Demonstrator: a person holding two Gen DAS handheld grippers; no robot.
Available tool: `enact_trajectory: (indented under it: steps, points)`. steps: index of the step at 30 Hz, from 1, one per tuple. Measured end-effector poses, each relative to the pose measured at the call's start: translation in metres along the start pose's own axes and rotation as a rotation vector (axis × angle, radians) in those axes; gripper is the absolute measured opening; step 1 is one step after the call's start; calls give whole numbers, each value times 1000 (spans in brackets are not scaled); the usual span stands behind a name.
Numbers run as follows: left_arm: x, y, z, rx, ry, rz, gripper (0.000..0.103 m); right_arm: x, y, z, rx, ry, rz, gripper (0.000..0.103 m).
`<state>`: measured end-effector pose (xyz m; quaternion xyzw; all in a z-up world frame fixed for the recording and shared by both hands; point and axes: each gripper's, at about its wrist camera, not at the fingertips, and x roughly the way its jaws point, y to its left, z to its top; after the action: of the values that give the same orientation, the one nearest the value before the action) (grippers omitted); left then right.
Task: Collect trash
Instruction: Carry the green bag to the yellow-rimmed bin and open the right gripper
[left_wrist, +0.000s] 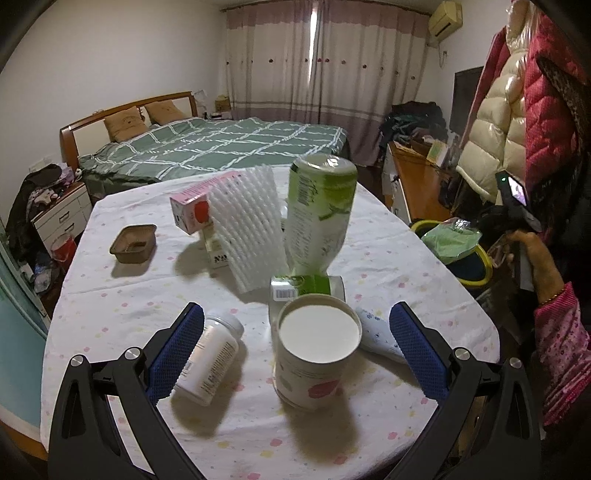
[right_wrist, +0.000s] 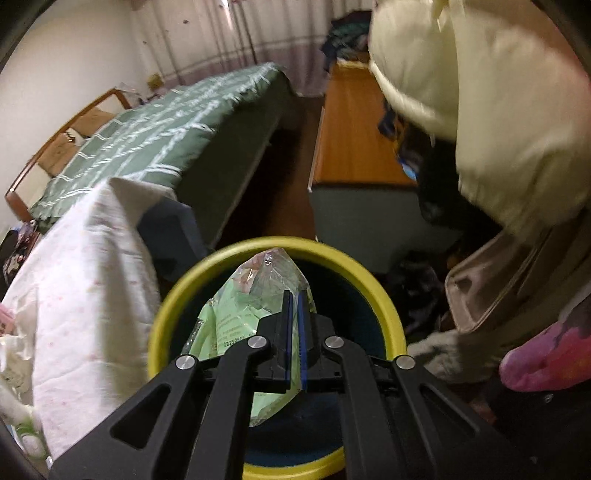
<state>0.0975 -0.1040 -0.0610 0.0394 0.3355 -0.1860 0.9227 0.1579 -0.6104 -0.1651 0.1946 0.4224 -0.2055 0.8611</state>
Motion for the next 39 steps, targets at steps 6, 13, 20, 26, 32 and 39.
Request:
enact_trajectory:
  steps: [6, 13, 20, 26, 32, 39]
  points:
    - [11, -7, -4, 15, 20, -9, 99, 28, -10, -9, 24, 43, -10, 13]
    - [20, -9, -8, 38, 46, -16, 99, 12, 1, -20, -15, 0, -16, 21]
    - [33, -11, -13, 62, 69, -37, 99, 2, 13, -29, -48, -2, 23, 25]
    - [47, -15, -15, 105, 80, -31, 98, -3, 17, -32, -59, -4, 49, 25]
    - [58, -16, -16, 104, 103, -49, 77, -18, 26, -40, -82, -28, 82, 25]
    - [60, -8, -17, 74, 122, -81, 55, -32, 36, -50, -112, -53, 109, 25]
